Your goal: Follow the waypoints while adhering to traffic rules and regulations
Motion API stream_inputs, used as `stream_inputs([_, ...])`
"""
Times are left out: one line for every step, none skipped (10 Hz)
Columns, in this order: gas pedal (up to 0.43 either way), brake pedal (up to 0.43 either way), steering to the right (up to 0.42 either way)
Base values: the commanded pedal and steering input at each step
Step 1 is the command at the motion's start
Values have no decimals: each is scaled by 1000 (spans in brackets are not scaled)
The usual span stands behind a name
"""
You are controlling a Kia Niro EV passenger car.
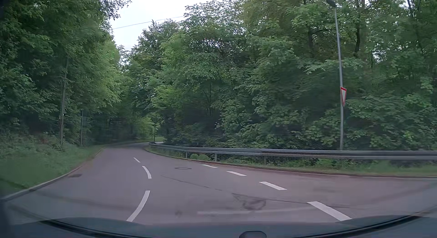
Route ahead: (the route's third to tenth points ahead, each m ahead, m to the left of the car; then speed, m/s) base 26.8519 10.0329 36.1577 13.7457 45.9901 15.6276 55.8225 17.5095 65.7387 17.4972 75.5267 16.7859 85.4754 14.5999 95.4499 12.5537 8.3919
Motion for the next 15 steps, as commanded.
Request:
stream_inputs([87,0,-123])
stream_inputs([87,0,-128])
stream_inputs([87,0,-131])
stream_inputs([87,0,-131])
stream_inputs([79,0,-133])
stream_inputs([79,0,-136])
stream_inputs([79,0,-138])
stream_inputs([79,0,-138])
stream_inputs([79,0,-143])
stream_inputs([79,0,-147])
stream_inputs([79,0,-150])
stream_inputs([79,0,-146])
stream_inputs([79,0,-135])
stream_inputs([79,0,-124])
stream_inputs([79,0,-119])
